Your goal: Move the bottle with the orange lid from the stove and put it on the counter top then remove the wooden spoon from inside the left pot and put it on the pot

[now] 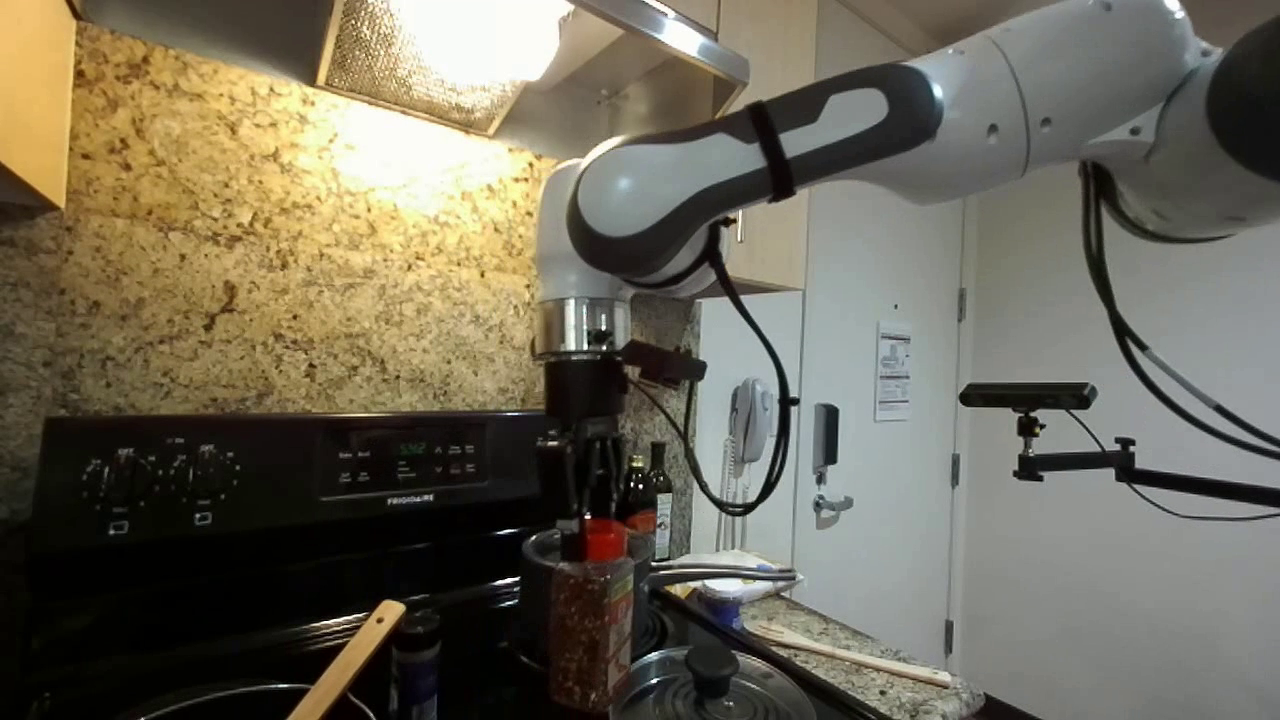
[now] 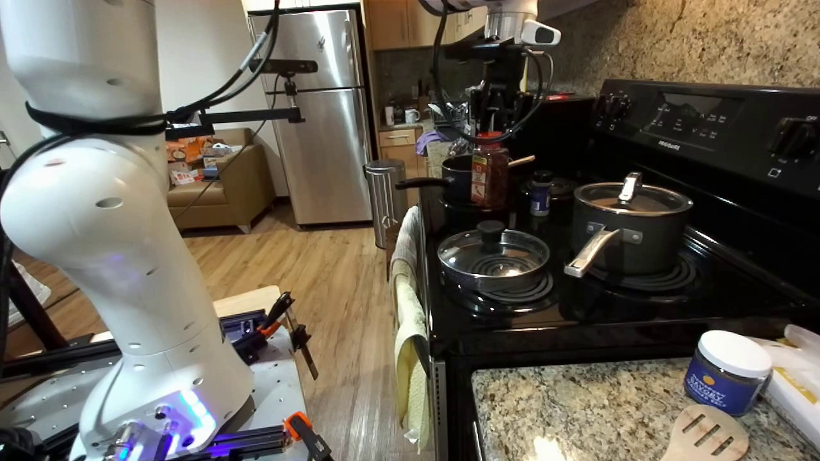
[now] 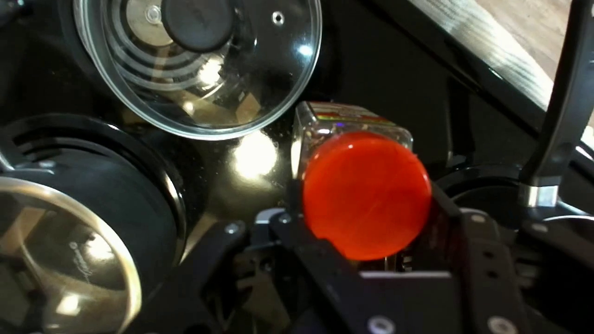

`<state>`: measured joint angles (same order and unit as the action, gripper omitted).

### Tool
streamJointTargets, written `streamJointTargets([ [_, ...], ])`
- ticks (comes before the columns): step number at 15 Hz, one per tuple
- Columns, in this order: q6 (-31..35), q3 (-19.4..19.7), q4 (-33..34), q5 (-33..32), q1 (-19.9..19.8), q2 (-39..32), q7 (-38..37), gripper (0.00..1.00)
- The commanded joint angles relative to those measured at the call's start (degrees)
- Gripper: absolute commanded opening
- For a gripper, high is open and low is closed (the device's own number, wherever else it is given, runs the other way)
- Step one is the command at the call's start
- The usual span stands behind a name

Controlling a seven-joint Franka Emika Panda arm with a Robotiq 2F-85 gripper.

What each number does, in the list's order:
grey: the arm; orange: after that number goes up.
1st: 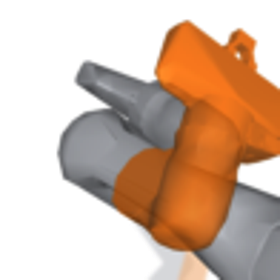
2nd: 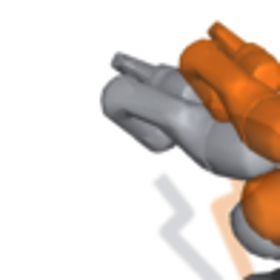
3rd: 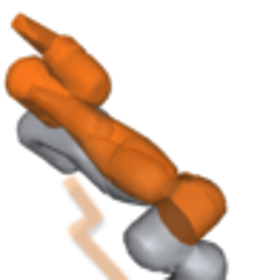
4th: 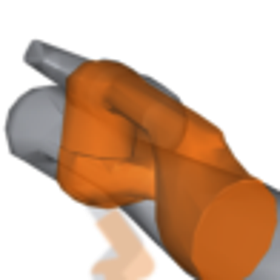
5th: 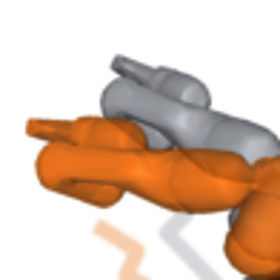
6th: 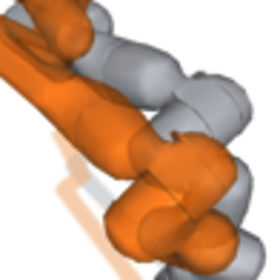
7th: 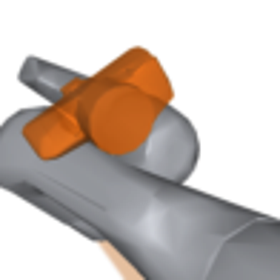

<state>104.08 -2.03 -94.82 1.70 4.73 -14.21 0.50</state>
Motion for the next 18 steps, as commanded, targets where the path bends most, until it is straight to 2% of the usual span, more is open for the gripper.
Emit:
streamJointTargets([
  [1,8.6,1.0,-14.2,3.4,-2.9,11.4,-0.3,0.36],
  [5,16.6,3.9,-27.1,5.4,-5.5,21.3,-1.0,0.36],
  [9,17.6,6.9,-39.1,5.1,-8.1,32.3,-2.1,0.36],
  [13,16.7,7.9,-44.5,3.2,-10.4,41.4,-3.3,0.36],
  [16,15.5,7.5,-45.2,1.9,-11.9,44.7,-3.8,0.36],
  [17,15.3,7.1,-45.4,1.5,-12.1,45.3,-4.3,0.36],
  [18,15.7,6.8,-45.2,1.6,-10.0,44.4,-0.6,0.36],
])
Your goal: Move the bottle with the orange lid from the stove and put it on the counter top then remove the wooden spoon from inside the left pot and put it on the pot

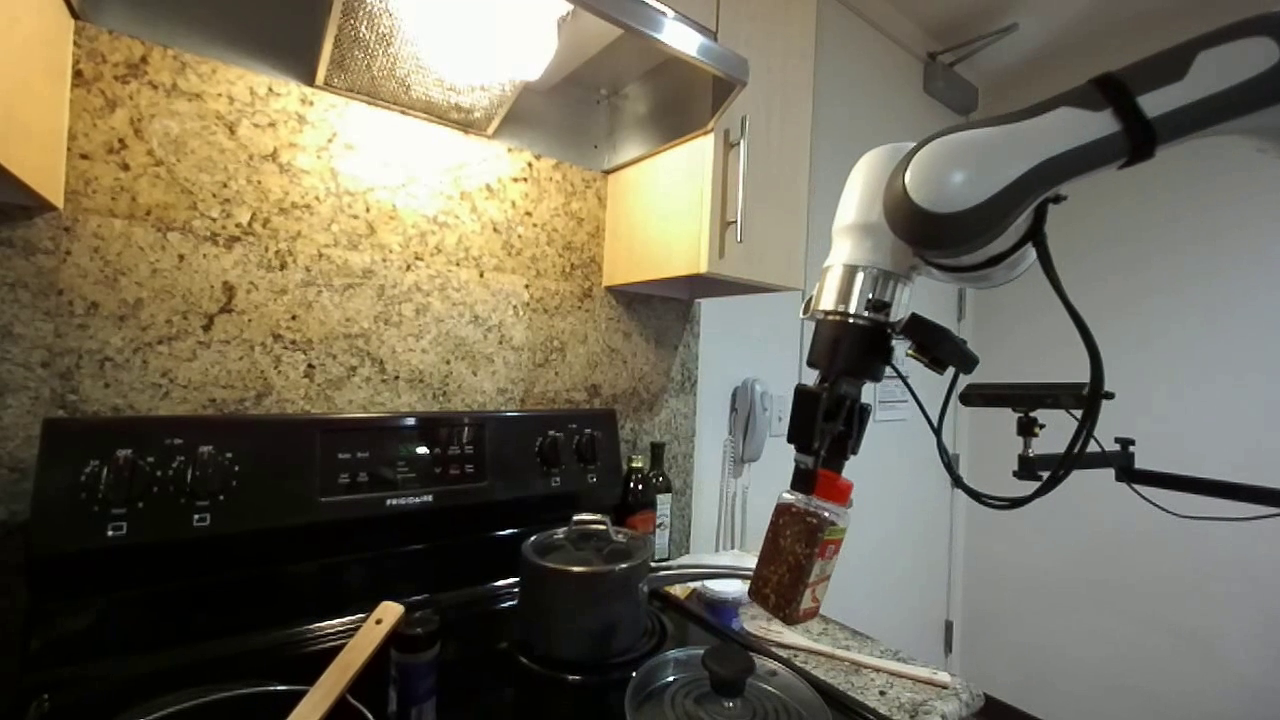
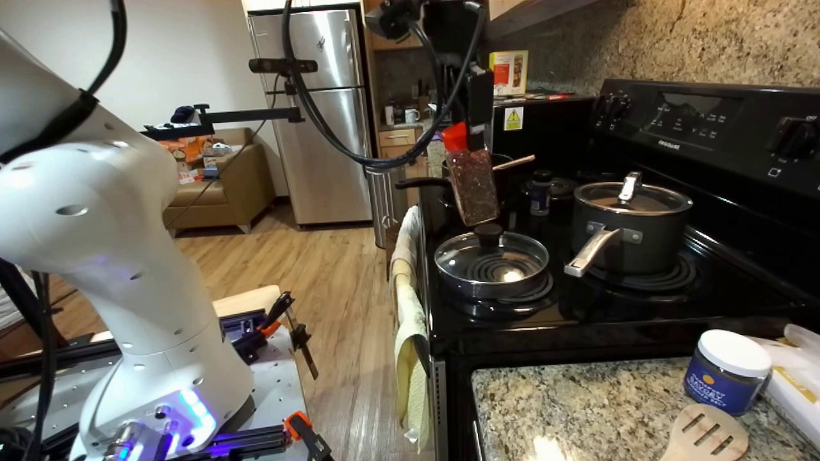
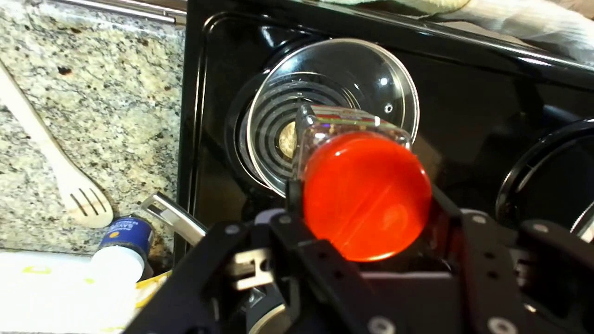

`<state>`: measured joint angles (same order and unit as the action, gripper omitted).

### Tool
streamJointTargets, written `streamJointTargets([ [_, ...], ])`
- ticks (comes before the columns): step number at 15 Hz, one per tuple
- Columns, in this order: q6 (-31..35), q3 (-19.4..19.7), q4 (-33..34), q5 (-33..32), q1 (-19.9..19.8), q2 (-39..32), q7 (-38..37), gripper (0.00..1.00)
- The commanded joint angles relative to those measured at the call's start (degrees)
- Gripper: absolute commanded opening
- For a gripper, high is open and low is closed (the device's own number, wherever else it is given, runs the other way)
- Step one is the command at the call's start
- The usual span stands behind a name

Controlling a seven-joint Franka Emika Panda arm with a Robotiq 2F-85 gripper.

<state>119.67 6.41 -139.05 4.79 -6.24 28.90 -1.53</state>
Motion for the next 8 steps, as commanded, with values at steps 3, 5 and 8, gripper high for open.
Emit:
streamJointTargets([
  [3,-0.2,-1.1,-0.5,-0.5,1.4,0.7,1.5,0.61],
  [5,-0.2,-1.1,-0.5,-0.5,1.3,0.6,1.5,0.61],
  [8,-1.2,-1.5,0.8,-3.3,-0.9,0.3,-1.6,0.36],
])
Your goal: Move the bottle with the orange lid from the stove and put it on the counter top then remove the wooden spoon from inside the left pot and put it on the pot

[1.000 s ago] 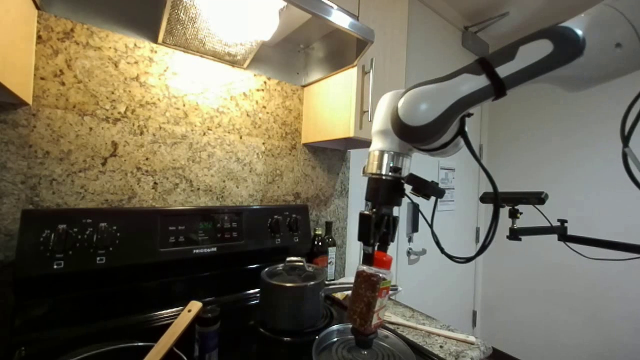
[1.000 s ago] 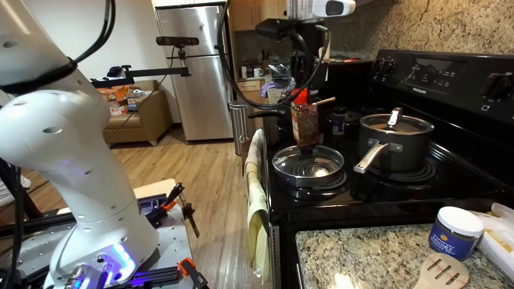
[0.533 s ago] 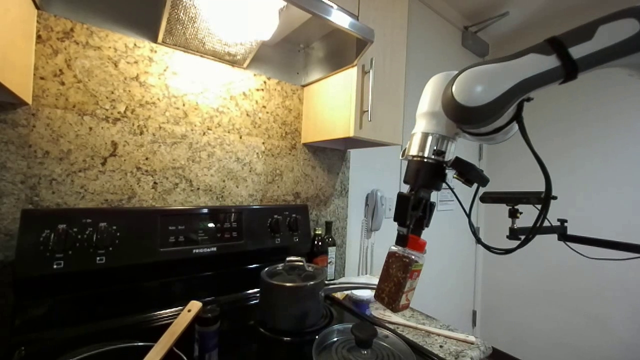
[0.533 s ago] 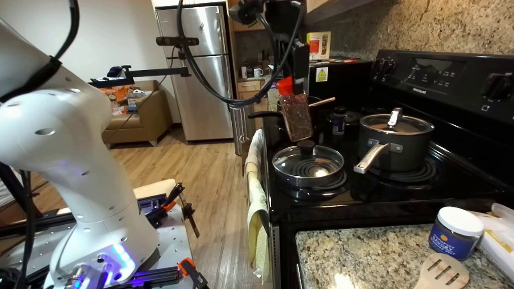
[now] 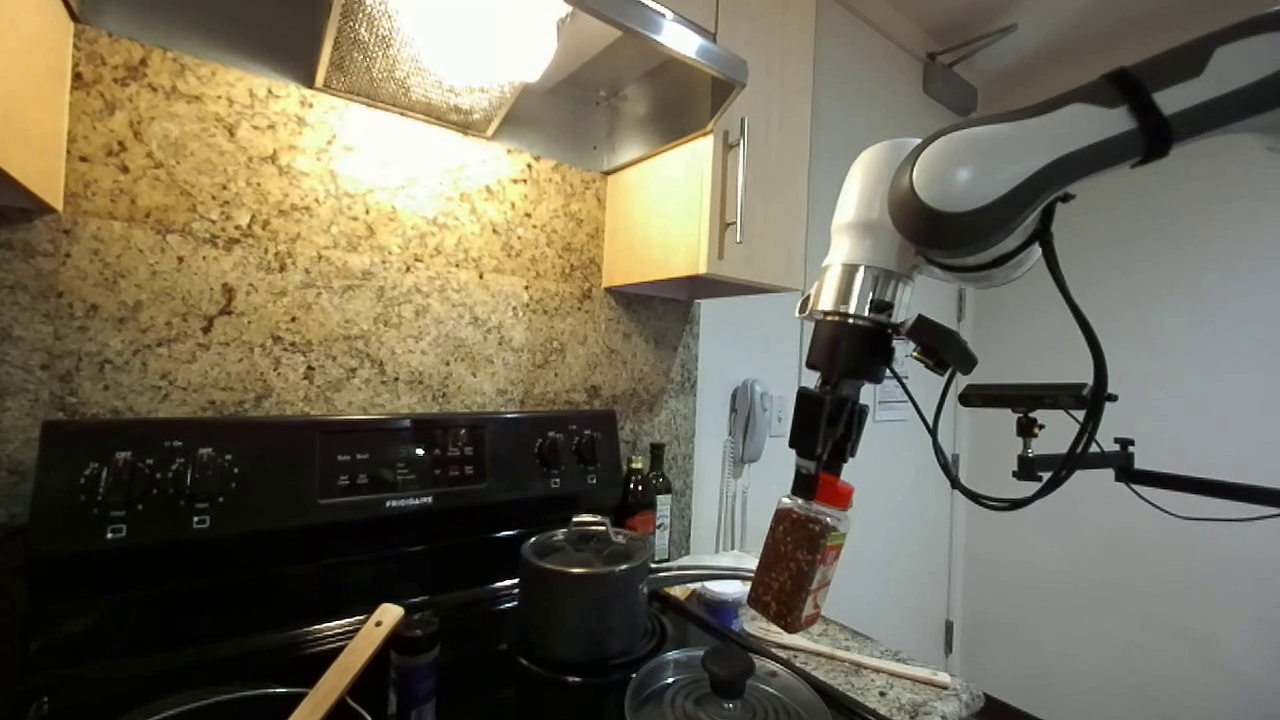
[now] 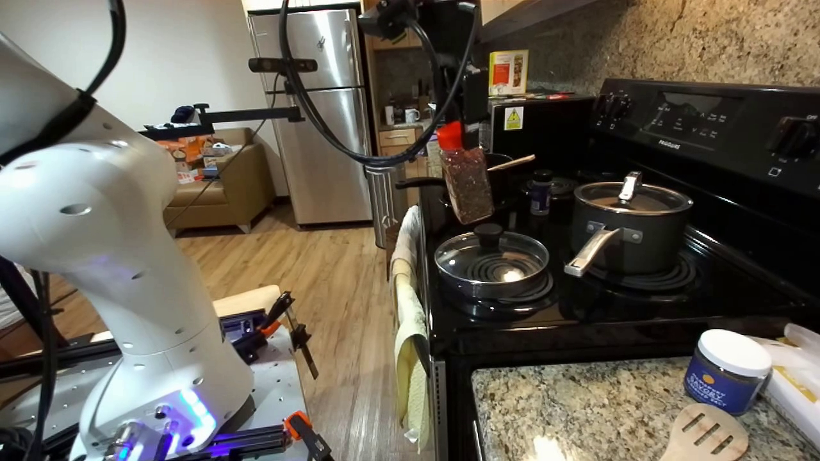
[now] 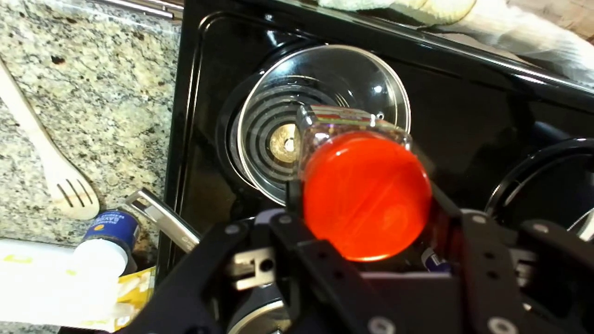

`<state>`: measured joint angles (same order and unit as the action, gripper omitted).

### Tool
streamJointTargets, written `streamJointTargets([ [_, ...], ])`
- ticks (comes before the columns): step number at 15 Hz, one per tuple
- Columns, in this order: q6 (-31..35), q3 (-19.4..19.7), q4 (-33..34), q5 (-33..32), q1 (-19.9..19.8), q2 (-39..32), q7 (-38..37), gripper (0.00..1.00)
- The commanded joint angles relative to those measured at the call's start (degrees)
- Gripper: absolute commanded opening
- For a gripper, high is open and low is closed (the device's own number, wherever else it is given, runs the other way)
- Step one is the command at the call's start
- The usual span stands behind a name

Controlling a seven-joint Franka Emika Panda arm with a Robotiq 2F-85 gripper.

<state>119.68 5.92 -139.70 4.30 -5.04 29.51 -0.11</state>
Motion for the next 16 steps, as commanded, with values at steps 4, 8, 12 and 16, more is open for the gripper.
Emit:
streamJointTargets([
  [4,-5.1,1.5,3.8,-8.3,-8.3,1.1,-7.7,0.36],
  [8,-10.6,6.2,8.2,-9.7,-12.9,-1.3,-7.6,0.36],
  [12,-8.3,9.8,8.6,-8.4,-13.7,-3.9,-5.9,0.36],
  [16,-2.7,11.2,7.2,-9.3,-13.3,-7.2,-2.8,0.36],
])
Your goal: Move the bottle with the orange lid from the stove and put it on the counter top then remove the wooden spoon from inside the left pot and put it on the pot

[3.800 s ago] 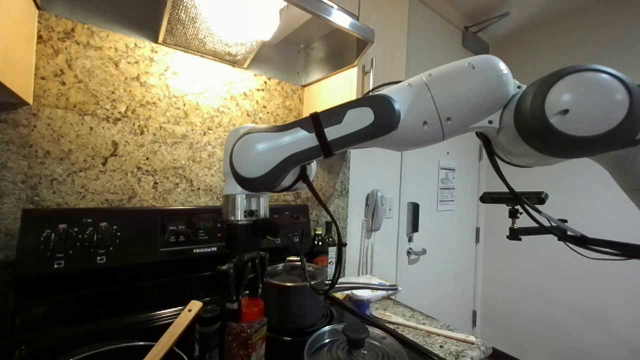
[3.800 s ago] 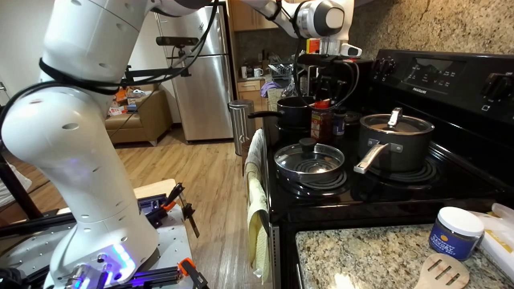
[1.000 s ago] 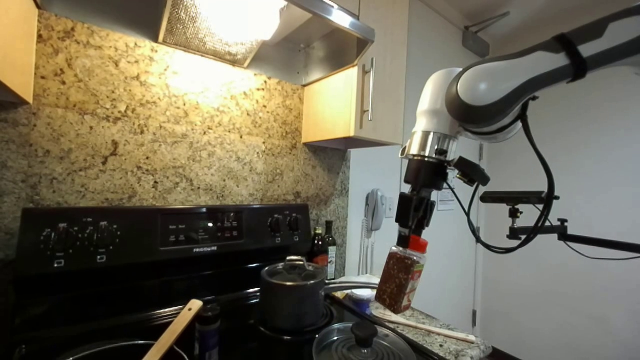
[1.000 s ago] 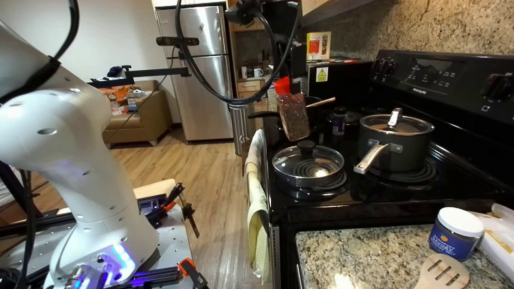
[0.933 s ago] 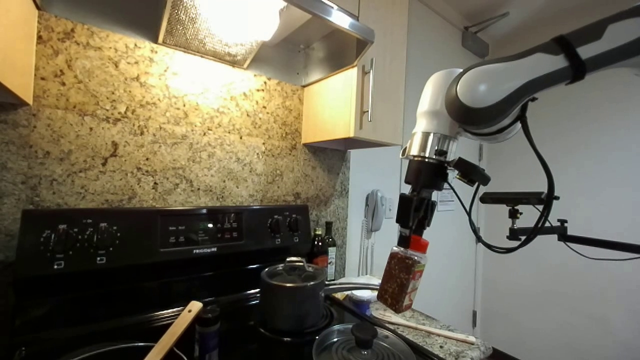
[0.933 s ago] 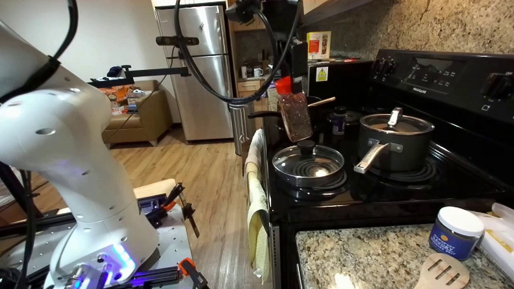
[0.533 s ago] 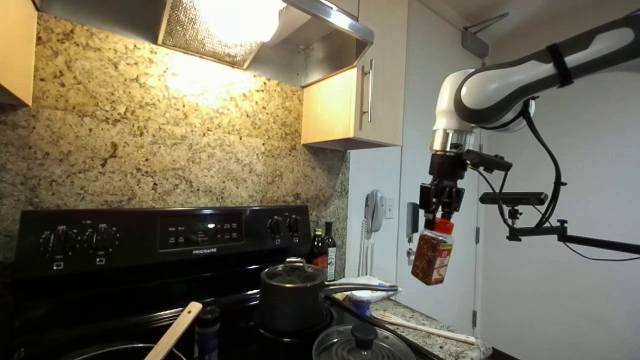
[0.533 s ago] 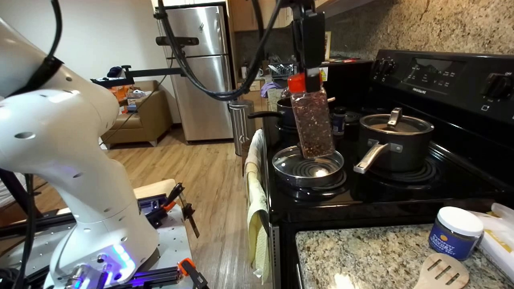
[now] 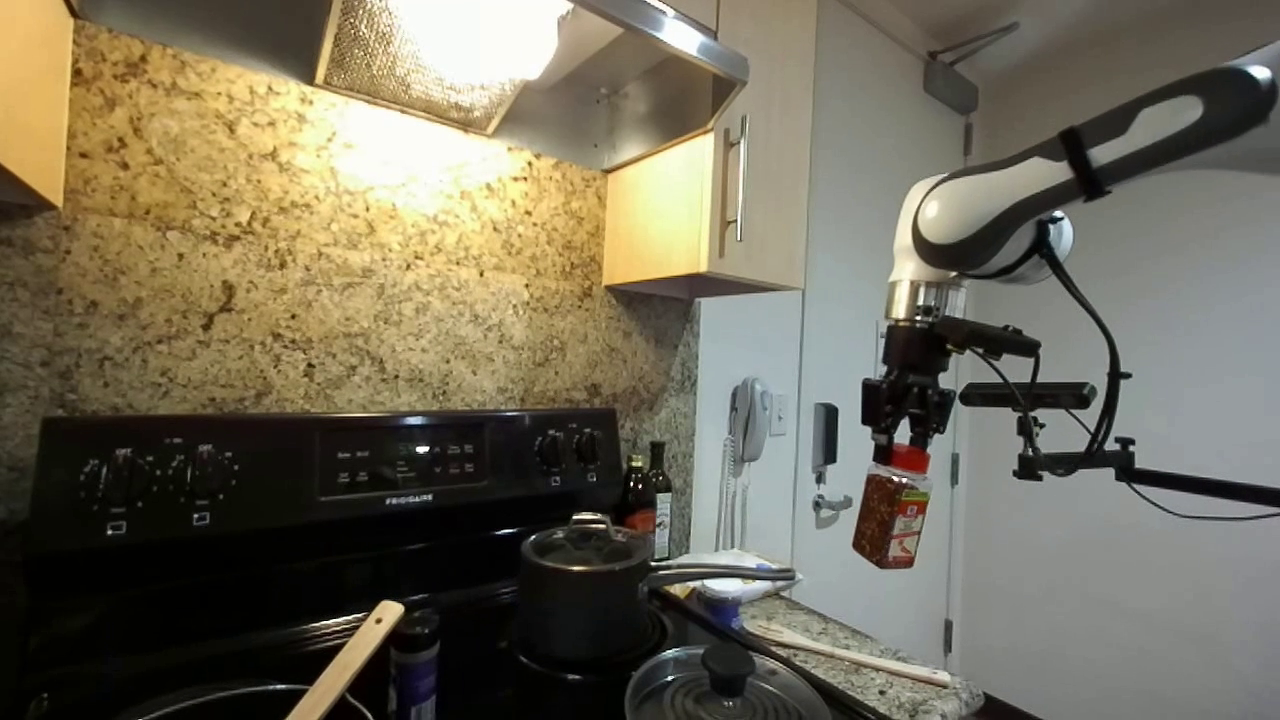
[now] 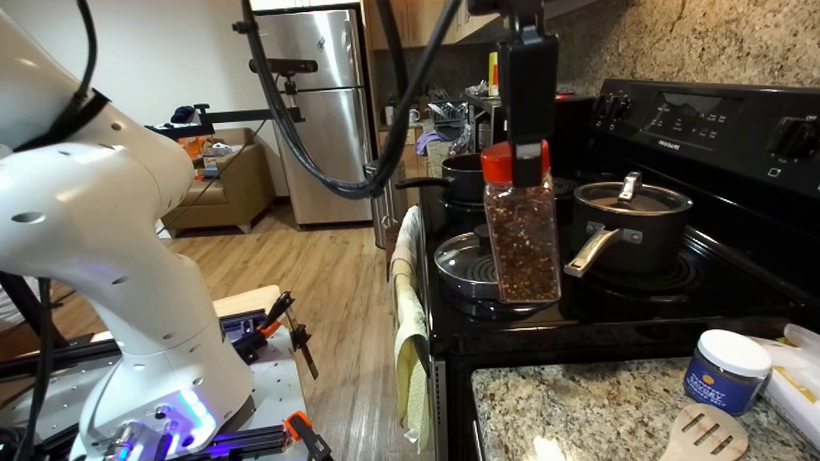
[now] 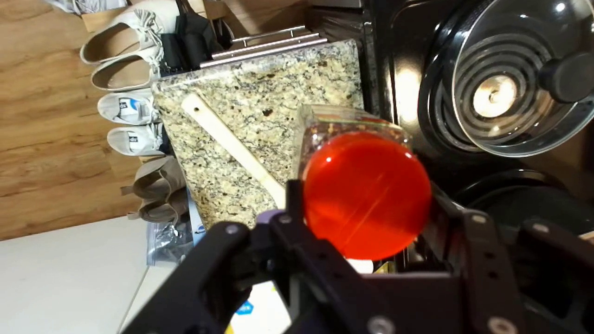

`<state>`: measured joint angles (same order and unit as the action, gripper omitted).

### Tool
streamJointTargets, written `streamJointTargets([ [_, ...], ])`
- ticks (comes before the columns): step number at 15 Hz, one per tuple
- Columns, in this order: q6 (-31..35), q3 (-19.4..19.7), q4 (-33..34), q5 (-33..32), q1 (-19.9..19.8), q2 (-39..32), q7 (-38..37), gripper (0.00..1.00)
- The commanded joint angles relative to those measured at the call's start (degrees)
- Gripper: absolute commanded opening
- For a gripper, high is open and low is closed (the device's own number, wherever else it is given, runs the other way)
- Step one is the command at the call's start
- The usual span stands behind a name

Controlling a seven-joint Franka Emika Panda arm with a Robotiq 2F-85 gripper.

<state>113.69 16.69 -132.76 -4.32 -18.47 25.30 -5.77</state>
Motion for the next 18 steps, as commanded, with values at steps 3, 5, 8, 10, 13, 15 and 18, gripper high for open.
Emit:
streamJointTargets([
  [3,9.0,0.6,-1.0,-1.0,0.5,-5.7,5.7,0.36],
  [5,11.3,0.4,-0.8,-1.2,0.5,-8.1,6.2,0.36],
  [8,10.6,0.2,-1.0,0.0,0.6,-8.2,4.7,0.36],
  [10,10.8,0.2,-1.0,0.0,0.6,-8.7,4.7,0.61],
  [13,10.8,0.3,-1.0,0.1,0.6,-8.7,4.7,0.61],
  [15,11.1,0.0,-0.5,-0.1,0.4,-9.2,3.1,0.36],
  [18,9.4,0.7,1.3,1.5,1.1,-12.1,5.3,0.36],
])
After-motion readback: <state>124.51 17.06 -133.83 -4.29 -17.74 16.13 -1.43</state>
